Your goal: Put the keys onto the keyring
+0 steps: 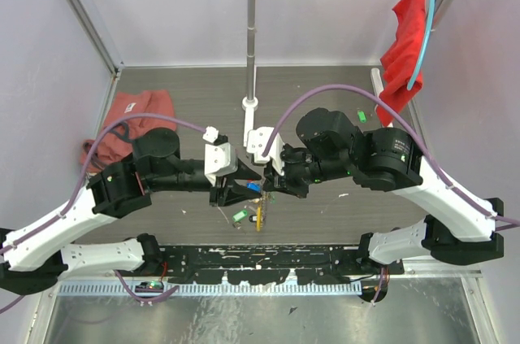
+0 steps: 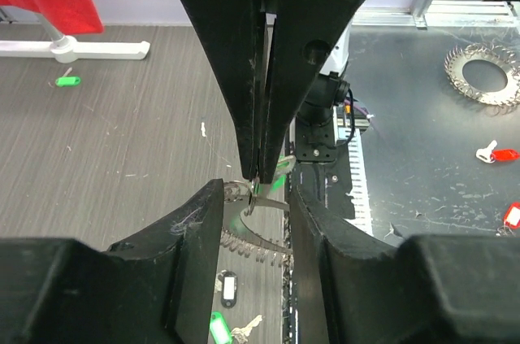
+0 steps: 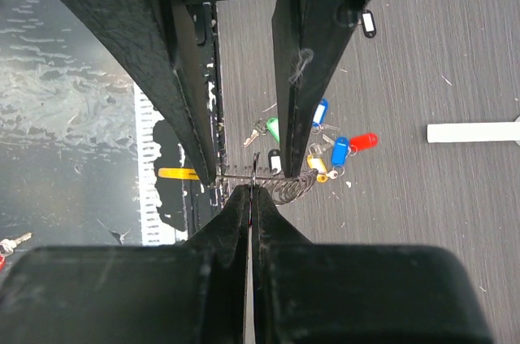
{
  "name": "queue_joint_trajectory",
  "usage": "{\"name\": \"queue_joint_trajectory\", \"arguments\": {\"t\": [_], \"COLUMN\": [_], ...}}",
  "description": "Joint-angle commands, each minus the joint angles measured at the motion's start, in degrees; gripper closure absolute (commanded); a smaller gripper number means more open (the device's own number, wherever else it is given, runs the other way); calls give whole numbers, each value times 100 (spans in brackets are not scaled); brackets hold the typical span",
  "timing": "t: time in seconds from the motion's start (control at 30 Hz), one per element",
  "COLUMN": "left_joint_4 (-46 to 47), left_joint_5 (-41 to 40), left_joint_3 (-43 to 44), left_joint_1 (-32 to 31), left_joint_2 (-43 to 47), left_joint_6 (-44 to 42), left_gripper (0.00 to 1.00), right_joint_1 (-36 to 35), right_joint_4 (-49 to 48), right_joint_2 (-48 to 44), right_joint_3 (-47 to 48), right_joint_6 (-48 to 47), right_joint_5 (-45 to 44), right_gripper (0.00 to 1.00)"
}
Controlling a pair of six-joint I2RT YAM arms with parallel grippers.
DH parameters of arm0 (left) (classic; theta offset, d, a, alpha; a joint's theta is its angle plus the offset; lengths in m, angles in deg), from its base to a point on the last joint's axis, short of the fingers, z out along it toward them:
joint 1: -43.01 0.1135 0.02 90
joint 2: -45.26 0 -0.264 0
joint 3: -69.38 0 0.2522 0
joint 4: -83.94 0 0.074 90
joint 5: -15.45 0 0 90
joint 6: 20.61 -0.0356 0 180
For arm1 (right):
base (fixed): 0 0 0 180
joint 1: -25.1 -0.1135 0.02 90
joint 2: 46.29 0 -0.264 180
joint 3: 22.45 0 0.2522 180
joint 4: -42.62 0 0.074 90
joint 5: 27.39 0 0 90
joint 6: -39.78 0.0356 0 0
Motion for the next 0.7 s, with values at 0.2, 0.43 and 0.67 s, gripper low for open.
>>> {"name": "queue_joint_trajectory", "arguments": {"t": [0.2,0.43,0.67], "left_joint_4": [-90,-166,-183], "left_joint_5": [197,189,234], "left_joint_3": [345,359,353], "left_joint_1": [-18,-16,-12], "left_joint_2": [-148,-135,-124], "left_joint_6": [-109,-118,-110], "left_gripper": [76,88,69], "right_joint_1": [-35,-35,-35], "right_joint_4": [-331,-430,-458], "right_joint_2": [-164,-268,-327], "right_joint_3": [-25,-39,-70], "right_joint_6": [-127,-110,-79], "right_joint_5": [138,82,72], "right_gripper": [99,99,99]}}
